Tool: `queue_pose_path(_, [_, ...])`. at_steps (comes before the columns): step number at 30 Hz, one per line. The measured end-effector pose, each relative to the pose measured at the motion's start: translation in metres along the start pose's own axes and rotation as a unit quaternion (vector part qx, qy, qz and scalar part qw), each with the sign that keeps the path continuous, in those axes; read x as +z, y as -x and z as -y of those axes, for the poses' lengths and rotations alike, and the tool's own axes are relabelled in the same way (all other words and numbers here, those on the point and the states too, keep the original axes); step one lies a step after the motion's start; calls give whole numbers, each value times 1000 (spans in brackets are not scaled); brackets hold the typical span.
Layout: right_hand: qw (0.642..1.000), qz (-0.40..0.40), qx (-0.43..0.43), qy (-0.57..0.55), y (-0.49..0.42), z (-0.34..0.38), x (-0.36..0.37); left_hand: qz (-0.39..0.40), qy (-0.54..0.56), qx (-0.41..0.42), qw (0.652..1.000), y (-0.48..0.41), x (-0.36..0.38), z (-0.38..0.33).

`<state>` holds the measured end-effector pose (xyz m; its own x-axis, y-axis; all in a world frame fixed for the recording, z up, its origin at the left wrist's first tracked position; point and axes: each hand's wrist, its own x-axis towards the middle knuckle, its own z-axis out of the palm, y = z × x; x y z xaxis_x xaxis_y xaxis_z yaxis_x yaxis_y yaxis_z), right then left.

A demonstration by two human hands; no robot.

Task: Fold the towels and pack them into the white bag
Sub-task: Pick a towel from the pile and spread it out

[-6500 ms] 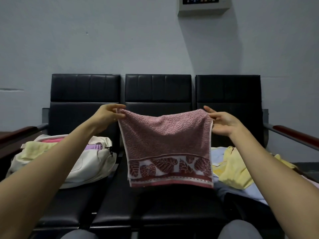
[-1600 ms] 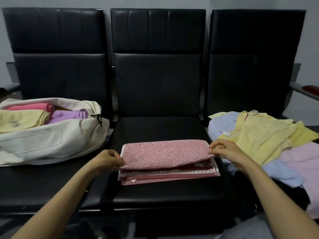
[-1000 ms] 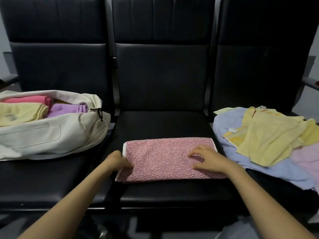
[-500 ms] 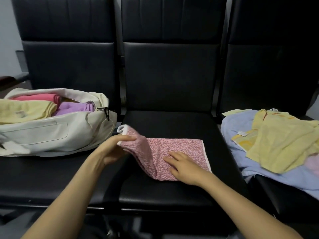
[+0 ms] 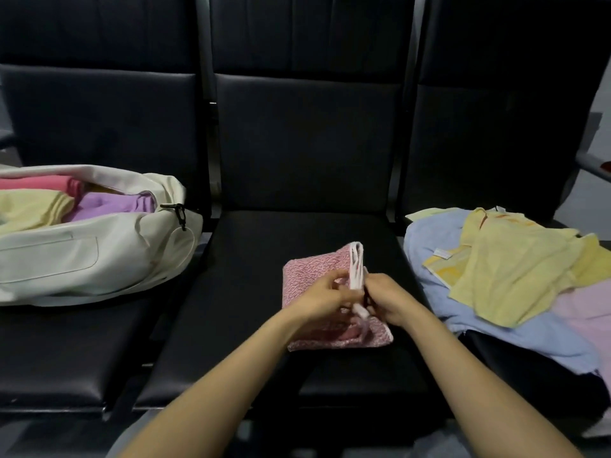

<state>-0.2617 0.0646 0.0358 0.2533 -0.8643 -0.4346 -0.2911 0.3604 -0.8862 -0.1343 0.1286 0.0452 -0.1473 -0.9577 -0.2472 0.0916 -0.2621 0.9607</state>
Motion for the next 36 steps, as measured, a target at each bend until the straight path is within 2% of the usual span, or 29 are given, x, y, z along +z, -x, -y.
queue_pose_path(2, [998,-34,39,-41,-3,2,-7,-30,71,-31,997,-4,-1,-2])
queue_pose_path(4, [998,-46,20,39,-3,2,-10,-78,51,-39,995,-6,-9,-3])
queue_pose_path(5, [990,-50,-2,132,-1,2,-10,-103,14,-34,994,-7,-16,-1])
queue_pose_path(7, [947,-66,-39,314,3,1,-11,-162,-90,-21,983,-7,-30,2])
queue_pose_path(8, [931,-65,-40,357,4,0,-10,-195,-149,-13,969,-6,-39,3])
queue_pose_path(11, [913,-68,-32,402,9,1,-7,-271,-329,-42,904,-3,-61,6])
queue_pose_path(12, [906,-74,-23,417,7,0,-7,-271,-348,-75,894,-1,-66,7])
queue_pose_path(14, [892,-88,5,444,4,-2,-7,-241,-313,-142,908,2,-73,10])
queue_pose_path(15, [893,-89,24,441,3,-2,-9,-219,-283,-158,920,4,-75,11])
queue_pose_path(17, [931,-72,55,355,-1,-3,-13,-191,-236,-165,938,5,-78,14])
queue_pose_path(19, [965,-56,49,252,-6,-5,-17,-171,-192,-165,952,8,-78,14])
queue_pose_path(25, [981,-5,49,187,-8,-3,-18,-156,-92,-136,974,13,-71,8])
queue_pose_path(29, [999,17,-27,44,-5,3,-24,-198,-52,-51,978,17,-75,-1])
queue_pose_path(32, [989,39,-126,-67,6,12,-30,-164,58,26,984,22,-78,-11])
queue_pose_path(34, [980,75,-173,-63,13,17,-29,-122,45,60,990,26,-77,-16])
queue_pose_path(36, [975,114,-185,-38,20,19,-29,-85,-2,79,993,30,-77,-17])
